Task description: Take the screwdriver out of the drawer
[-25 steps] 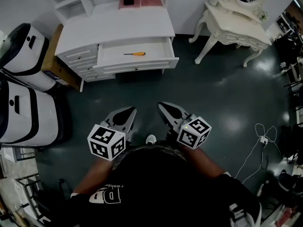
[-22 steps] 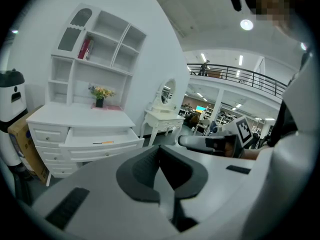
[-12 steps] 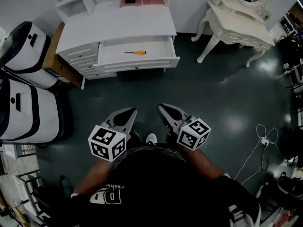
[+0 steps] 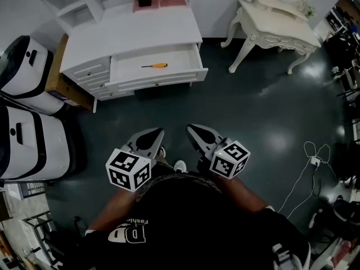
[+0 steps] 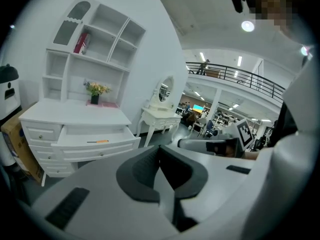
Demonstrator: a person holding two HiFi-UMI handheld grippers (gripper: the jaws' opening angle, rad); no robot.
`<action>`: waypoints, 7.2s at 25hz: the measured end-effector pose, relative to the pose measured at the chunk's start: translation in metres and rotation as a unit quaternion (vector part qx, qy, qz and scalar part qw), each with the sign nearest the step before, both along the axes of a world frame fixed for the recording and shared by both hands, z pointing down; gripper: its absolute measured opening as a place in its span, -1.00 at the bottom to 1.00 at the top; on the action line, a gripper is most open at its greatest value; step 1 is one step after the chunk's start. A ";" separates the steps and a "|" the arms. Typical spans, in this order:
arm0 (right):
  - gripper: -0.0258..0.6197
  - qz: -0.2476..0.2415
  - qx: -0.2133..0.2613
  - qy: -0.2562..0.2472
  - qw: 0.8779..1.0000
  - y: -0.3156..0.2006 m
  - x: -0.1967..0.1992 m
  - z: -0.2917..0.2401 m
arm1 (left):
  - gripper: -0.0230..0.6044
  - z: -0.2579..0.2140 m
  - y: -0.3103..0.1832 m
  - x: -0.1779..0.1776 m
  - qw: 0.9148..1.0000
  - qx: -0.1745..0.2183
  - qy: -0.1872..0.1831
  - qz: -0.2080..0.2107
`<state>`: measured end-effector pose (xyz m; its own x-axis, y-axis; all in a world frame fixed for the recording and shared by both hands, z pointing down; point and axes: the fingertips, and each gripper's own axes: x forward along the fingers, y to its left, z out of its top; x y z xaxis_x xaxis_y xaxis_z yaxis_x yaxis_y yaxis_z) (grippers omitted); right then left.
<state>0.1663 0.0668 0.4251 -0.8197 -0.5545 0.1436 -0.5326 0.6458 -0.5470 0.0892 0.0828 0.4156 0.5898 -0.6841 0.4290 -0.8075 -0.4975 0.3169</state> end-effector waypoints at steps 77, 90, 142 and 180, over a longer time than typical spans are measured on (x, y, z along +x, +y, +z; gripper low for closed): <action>-0.89 0.048 -0.003 0.097 0.994 -0.298 -0.188 0.008 | -0.88 0.020 -0.304 -0.221 0.999 -0.014 0.033 0.019; -0.89 0.042 -0.005 0.140 0.989 -0.310 -0.200 0.015 | -0.88 0.045 -0.304 -0.240 0.998 -0.047 0.026 0.024; -0.73 -0.376 0.075 0.565 0.731 -0.451 -0.212 0.332 | -0.88 0.182 -0.400 -0.285 0.964 -0.209 -0.025 -0.163; -0.67 -0.488 0.097 0.614 0.612 -0.454 -0.228 0.391 | -0.88 0.180 -0.376 -0.300 0.950 -0.213 0.002 -0.227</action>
<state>-0.0618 -0.3868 0.8165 -0.1130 0.0095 0.9935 0.2260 0.9740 0.0164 -0.2110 -0.2934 0.5960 0.2767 -0.6328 0.7232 -0.9070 0.0766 0.4141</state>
